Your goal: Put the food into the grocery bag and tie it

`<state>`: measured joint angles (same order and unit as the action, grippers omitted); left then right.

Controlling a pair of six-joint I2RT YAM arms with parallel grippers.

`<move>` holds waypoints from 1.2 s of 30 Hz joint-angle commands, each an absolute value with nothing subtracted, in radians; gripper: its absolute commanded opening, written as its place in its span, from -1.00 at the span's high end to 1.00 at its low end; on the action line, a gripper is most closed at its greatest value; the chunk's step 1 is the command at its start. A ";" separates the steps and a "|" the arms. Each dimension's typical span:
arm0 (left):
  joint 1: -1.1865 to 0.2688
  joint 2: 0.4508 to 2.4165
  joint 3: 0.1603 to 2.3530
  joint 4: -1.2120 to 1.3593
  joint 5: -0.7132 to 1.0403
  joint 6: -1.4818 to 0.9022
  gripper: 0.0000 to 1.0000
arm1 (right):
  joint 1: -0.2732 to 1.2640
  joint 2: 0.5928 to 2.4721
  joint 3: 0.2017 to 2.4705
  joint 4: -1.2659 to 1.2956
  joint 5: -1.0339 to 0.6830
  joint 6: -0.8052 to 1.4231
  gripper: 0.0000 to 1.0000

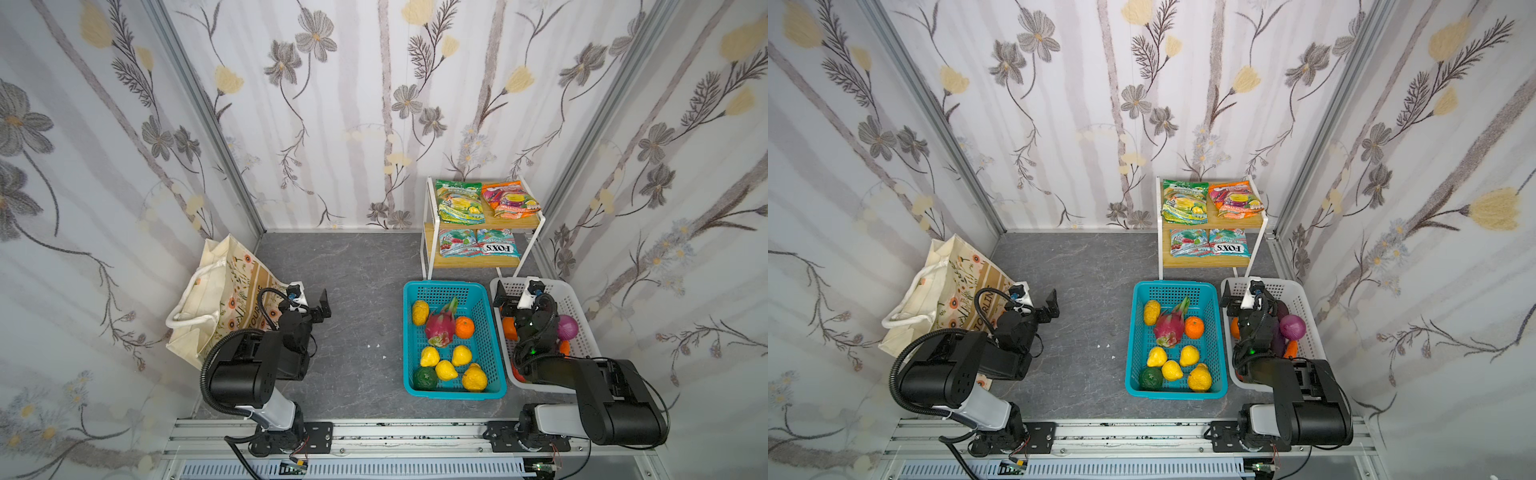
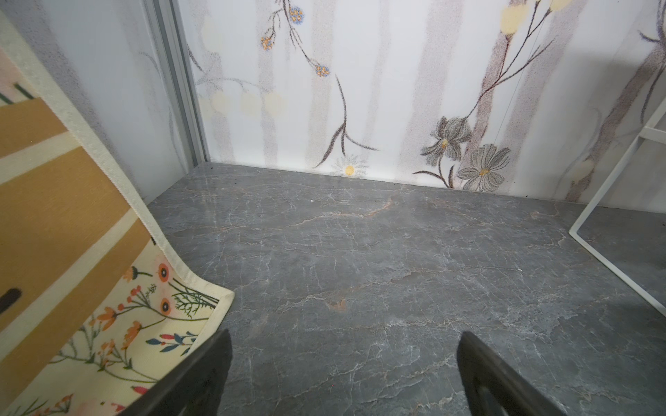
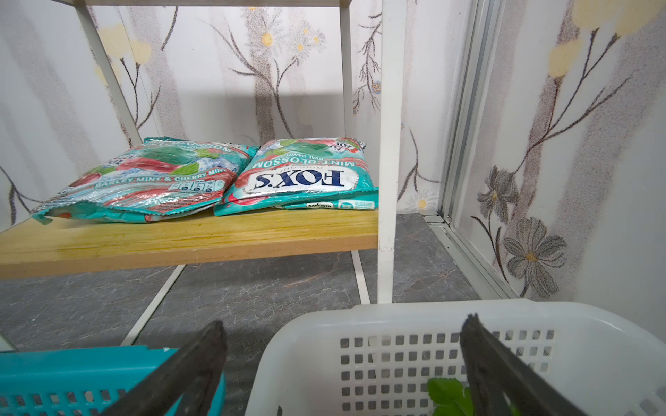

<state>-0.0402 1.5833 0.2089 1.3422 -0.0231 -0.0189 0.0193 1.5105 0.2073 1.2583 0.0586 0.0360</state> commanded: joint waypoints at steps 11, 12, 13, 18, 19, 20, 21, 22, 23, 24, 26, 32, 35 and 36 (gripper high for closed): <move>-0.031 1.585 0.218 1.379 -0.089 -0.052 -1.00 | 0.018 1.508 0.210 1.287 0.071 0.034 -0.99; -0.031 1.581 0.213 1.382 -0.085 -0.054 -1.00 | 0.018 1.506 0.209 1.289 0.071 0.032 -0.99; -0.034 1.572 0.211 1.381 -0.066 -0.041 -1.00 | 0.018 1.505 0.206 1.295 0.073 0.033 -0.99; -0.158 1.402 0.232 1.217 -0.202 0.074 -1.00 | 0.034 1.414 0.186 1.259 0.118 0.027 -0.99; -0.191 1.358 0.259 1.151 -0.233 0.103 -1.00 | 0.046 1.372 0.198 1.201 0.136 0.018 -0.99; -0.213 1.321 0.278 1.122 -0.258 0.104 -1.00 | 0.057 1.333 0.216 1.137 0.147 0.008 -0.99; -0.221 1.290 0.290 1.109 -0.263 0.079 -1.00 | 0.066 1.302 0.232 1.085 0.159 0.004 -0.99; -0.227 1.263 0.311 1.078 -0.256 0.038 -1.00 | 0.075 1.264 0.256 1.022 0.167 0.006 -0.99; -0.239 1.217 0.338 1.030 -0.252 0.012 -1.00 | 0.076 1.225 0.279 0.955 0.167 0.042 -0.99; -0.255 1.193 0.368 0.979 -0.261 -0.004 -1.00 | 0.076 1.192 0.299 0.905 0.162 0.082 -0.99; -0.283 1.148 0.441 0.856 -0.292 -0.067 -1.00 | 0.073 1.139 0.329 0.854 0.124 0.166 -0.99; -0.280 1.031 0.741 0.307 -0.090 -0.315 -1.00 | 0.069 1.026 0.406 0.762 -0.135 0.340 -0.99; -0.279 1.026 0.970 -0.072 -0.161 -0.316 -1.00 | 0.092 1.012 0.433 0.786 -0.269 0.383 -0.99; -0.279 1.039 1.054 -0.202 -0.208 -0.302 -1.00 | 0.114 1.016 0.452 0.779 -0.291 0.389 -0.99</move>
<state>-0.2810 1.0317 0.9043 0.2691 -0.1490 -0.2588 0.0853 1.0161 0.4191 0.8013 -0.1268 0.3119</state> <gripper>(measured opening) 0.997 0.996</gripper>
